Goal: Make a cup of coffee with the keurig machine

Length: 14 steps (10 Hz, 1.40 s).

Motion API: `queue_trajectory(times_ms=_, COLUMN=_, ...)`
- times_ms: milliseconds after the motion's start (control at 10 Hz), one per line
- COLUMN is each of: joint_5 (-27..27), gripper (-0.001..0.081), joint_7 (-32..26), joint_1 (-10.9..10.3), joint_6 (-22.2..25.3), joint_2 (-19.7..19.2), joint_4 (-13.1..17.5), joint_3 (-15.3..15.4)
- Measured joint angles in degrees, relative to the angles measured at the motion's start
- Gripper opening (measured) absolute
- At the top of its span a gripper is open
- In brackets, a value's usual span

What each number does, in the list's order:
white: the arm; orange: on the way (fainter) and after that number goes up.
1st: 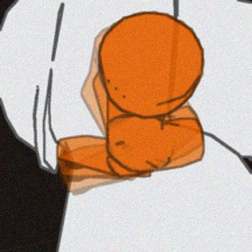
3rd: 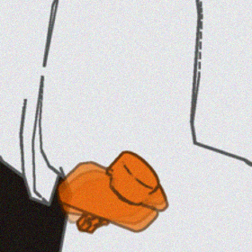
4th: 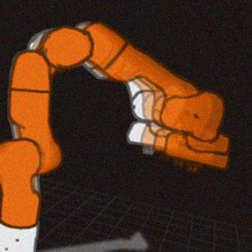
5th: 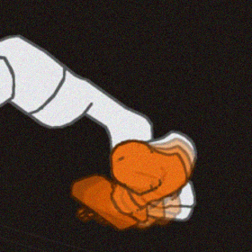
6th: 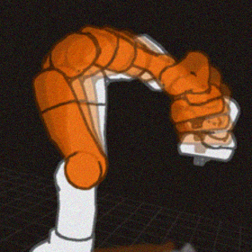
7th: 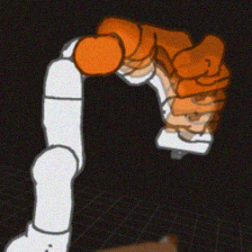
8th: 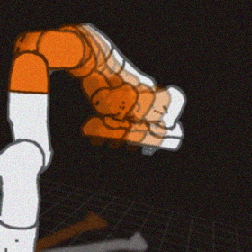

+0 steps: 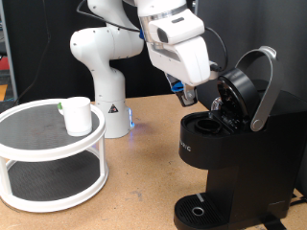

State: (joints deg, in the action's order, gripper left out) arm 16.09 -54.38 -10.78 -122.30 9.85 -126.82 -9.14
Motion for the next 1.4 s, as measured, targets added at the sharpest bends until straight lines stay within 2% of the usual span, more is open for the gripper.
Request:
queue_trajectory(times_ms=400, joint_5=-1.7, gripper=0.0445, joint_7=3.2, joint_1=0.0, joint_6=-2.7, joint_2=-2.3, joint_4=0.0, joint_3=2.6)
queue_trajectory(times_ms=700, joint_5=-2.3, gripper=0.0445, joint_7=3.3, joint_1=0.0, joint_6=-3.9, joint_2=-4.1, joint_4=-0.1, joint_3=4.1)
queue_trajectory(times_ms=1400, joint_5=-2.3, gripper=0.0445, joint_7=3.3, joint_1=-0.1, joint_6=-5.0, joint_2=-5.0, joint_4=-1.4, joint_3=6.3)
